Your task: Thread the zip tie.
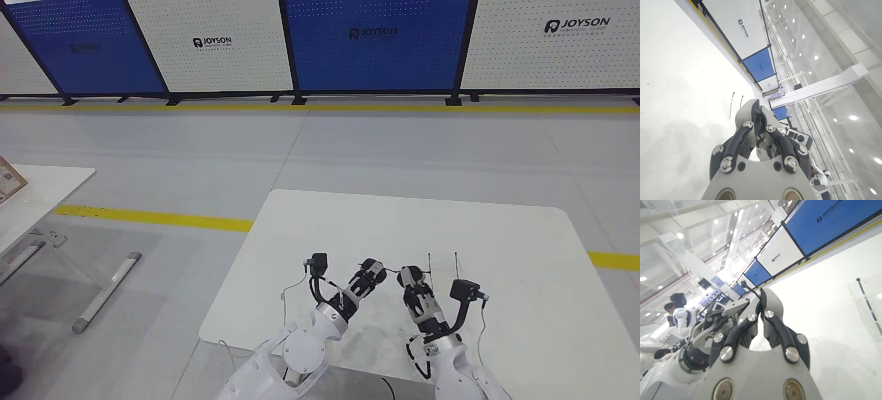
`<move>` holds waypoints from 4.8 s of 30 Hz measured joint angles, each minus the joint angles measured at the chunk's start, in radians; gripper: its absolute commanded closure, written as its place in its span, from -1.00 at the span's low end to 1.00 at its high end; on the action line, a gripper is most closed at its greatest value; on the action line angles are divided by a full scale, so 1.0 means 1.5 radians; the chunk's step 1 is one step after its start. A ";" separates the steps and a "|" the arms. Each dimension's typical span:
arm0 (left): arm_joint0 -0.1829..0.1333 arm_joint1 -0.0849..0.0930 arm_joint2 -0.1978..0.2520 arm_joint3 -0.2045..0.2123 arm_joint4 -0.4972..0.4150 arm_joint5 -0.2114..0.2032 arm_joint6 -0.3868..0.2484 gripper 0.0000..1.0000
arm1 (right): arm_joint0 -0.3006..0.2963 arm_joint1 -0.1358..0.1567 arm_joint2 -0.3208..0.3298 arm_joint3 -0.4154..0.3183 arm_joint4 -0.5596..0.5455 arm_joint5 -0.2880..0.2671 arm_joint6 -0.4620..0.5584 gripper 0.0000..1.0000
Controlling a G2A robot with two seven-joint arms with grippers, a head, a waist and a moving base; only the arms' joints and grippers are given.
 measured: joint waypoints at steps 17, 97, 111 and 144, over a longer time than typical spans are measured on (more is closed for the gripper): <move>0.005 -0.001 -0.004 -0.001 0.010 0.001 -0.009 0.50 | 0.003 -0.002 -0.003 0.004 -0.009 0.011 -0.010 1.00; -0.008 -0.011 0.000 0.013 0.034 -0.018 -0.032 1.00 | 0.025 -0.002 0.008 0.001 0.037 0.018 0.067 0.72; -0.015 -0.013 0.000 0.022 0.034 -0.007 -0.031 1.00 | 0.007 0.000 0.014 -0.017 0.010 0.021 0.028 0.30; -0.010 -0.016 0.004 0.013 0.030 -0.019 -0.027 1.00 | 0.016 0.005 0.028 -0.011 0.026 -0.024 0.077 1.00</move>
